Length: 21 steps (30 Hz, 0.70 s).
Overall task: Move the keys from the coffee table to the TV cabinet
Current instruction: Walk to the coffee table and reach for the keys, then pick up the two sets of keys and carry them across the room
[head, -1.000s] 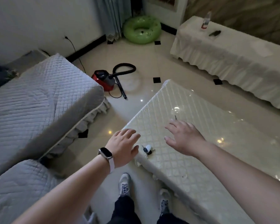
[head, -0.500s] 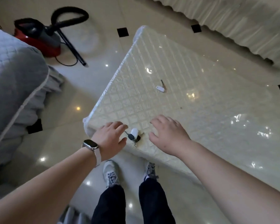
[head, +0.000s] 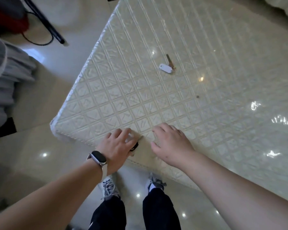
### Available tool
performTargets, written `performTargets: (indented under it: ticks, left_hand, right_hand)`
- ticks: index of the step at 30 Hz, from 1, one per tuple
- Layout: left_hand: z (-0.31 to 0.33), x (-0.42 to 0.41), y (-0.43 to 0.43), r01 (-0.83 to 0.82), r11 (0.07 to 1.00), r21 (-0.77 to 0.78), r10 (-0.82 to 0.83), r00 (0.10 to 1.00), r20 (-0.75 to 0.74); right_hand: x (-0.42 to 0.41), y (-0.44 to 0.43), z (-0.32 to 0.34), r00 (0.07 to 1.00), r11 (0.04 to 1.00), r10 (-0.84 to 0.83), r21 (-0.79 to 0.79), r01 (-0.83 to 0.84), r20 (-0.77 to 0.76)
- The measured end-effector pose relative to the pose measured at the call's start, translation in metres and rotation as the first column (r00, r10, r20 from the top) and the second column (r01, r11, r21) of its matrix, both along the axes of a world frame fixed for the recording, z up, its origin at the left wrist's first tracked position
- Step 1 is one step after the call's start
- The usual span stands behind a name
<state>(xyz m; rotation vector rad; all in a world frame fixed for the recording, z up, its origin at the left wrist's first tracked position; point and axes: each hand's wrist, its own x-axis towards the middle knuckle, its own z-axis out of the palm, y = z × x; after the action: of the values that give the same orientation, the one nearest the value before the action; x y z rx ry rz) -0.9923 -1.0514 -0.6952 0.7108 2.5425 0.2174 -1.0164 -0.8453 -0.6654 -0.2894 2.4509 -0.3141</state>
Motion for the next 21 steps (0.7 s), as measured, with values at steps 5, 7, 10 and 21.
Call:
performTargets:
  ticks: [5,7,10,21]
  left_hand:
    - [-0.003,-0.018,0.003,0.011,1.0,0.005,-0.011,0.999,0.039]
    - [-0.006,-0.028,0.005,-0.031,0.999,0.027,0.029,0.997,0.073]
    - [-0.011,-0.046,0.009,-0.128,0.991,0.033,0.123,0.984,0.128]
    - [-0.01,-0.137,0.057,-0.725,0.655,0.213,0.634,0.681,0.367]
  right_hand:
    - [-0.024,0.006,-0.004,1.0,1.0,-0.005,0.0,0.005,-0.011]
    - [-0.038,0.01,-0.005,0.999,0.999,-0.03,-0.015,0.03,-0.028]
    - [-0.066,0.017,-0.007,0.994,0.996,-0.084,-0.019,0.083,-0.065]
    - [-0.195,0.031,-0.027,0.92,0.97,-0.226,0.017,0.244,-0.32]
